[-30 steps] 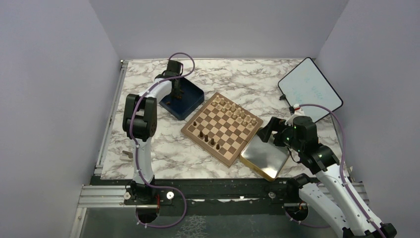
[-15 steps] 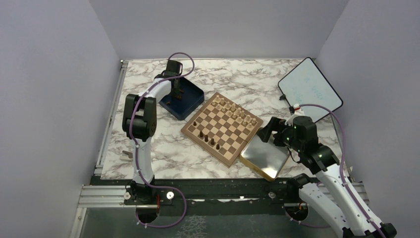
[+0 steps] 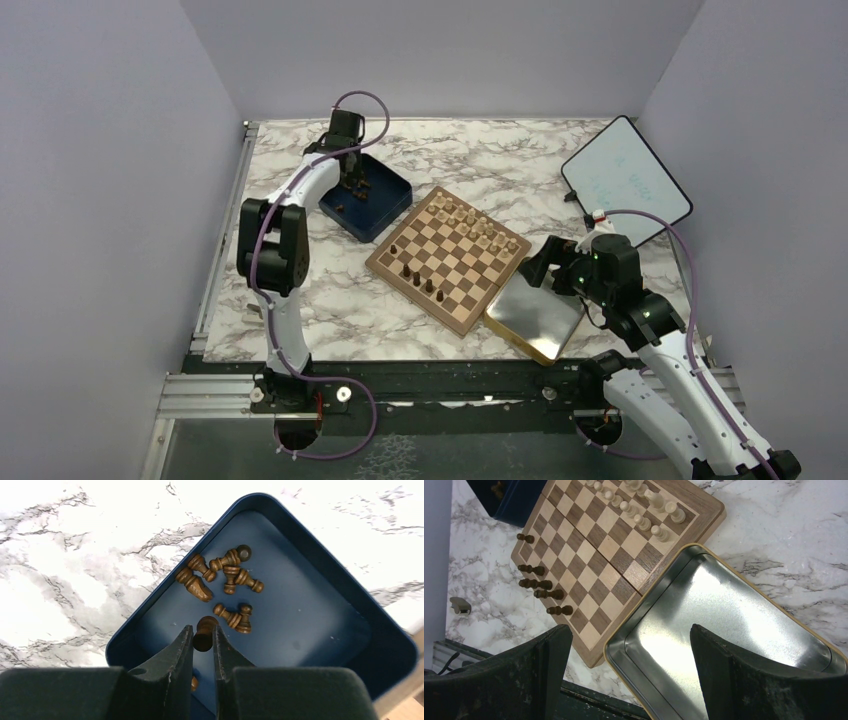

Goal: Set up the chess pieces on the board
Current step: Pick up the chess piece from the storage box.

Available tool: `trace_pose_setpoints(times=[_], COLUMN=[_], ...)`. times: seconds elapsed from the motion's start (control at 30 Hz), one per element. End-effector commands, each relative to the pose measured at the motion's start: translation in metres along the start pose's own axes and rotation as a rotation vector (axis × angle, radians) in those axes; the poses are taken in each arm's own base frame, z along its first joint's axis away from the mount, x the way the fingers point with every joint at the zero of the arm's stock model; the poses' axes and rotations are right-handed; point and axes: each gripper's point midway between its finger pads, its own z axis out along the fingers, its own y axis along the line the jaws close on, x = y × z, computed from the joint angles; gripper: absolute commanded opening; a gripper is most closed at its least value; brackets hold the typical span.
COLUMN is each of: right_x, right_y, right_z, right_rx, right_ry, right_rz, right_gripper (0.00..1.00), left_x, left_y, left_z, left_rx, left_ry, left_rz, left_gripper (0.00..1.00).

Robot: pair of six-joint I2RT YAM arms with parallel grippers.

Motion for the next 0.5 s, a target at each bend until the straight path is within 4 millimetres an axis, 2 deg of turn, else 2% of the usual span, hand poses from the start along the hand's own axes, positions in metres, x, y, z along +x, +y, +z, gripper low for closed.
trace_pose_setpoints(times=[0.0,0.27,0.47], right_x=[-0.006,-0.006,-0.006], right_y=[0.002,0.002,0.003], right_z=[0.0,0.0,0.0], right_rx=[-0.005,-0.006,-0.009], right_ry=[-0.026,-0.023,-0.025], right_rz=[-0.016,-0.018,-0.016], right_gripper=[0.94,0.94,0.94], left_x=[-0.012,-0.007,0.008], left_y=[-0.007,-0.017,-0.033], left_z=[-0.031,-0.059,-0.087], left_rx=[0.056,0.097,0.144], left_ry=[-0.027,-0.022,-0.013], left_rz=[-0.022,-0.008,0.012], left_gripper=[0.15,0.15,0.15])
